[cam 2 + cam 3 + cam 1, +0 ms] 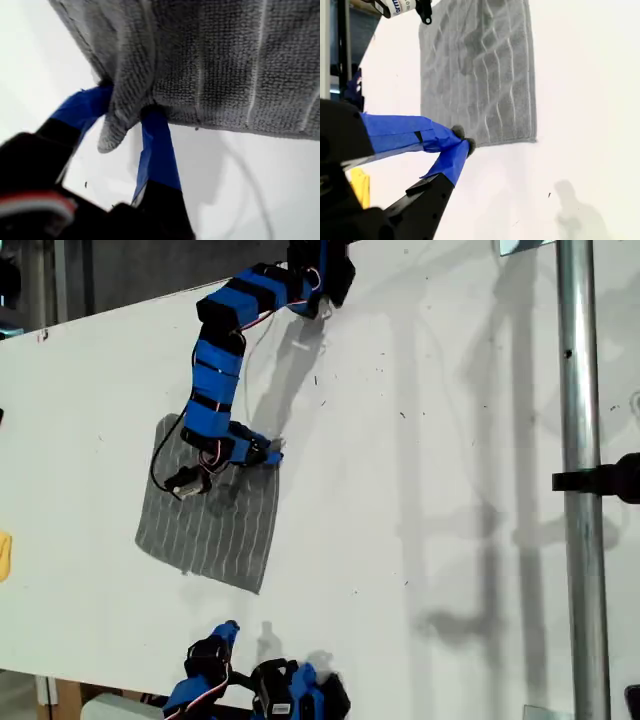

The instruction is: Grasp corners of a towel and fold twice.

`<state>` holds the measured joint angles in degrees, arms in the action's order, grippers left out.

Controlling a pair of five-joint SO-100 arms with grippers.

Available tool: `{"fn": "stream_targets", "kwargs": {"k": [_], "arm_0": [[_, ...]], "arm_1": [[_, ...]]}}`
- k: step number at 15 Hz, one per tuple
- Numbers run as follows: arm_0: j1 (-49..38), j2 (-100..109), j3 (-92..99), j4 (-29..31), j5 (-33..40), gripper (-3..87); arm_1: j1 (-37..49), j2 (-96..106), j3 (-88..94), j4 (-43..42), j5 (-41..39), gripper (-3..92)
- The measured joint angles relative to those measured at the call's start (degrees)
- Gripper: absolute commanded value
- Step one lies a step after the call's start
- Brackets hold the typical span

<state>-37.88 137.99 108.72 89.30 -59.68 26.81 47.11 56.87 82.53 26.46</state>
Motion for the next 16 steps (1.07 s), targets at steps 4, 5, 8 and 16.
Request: {"fn": "stream_targets", "kwargs": {"k": [4,5,8,16], "arm_0": [[0.0,0.4,1.0,0.0,-0.5,-2.8],[0.0,0.8,1.0,0.0,-0.8,-2.7],[0.9,-4.5,-1.1,-0.1,-0.2,14.0],[-7.0,-33.4,-24.4,3.2,17.6,32.1]], "arm_1": [[-0.4,0.0,-0.1,-0.3,0.4,-0.2],[-0.7,0.0,-0.1,-0.3,0.4,-0.2],[-1.3,0.1,-0.1,-1.0,1.1,-0.2],[-2.9,1.1,1.4,-1.9,2.4,-0.2]]}}
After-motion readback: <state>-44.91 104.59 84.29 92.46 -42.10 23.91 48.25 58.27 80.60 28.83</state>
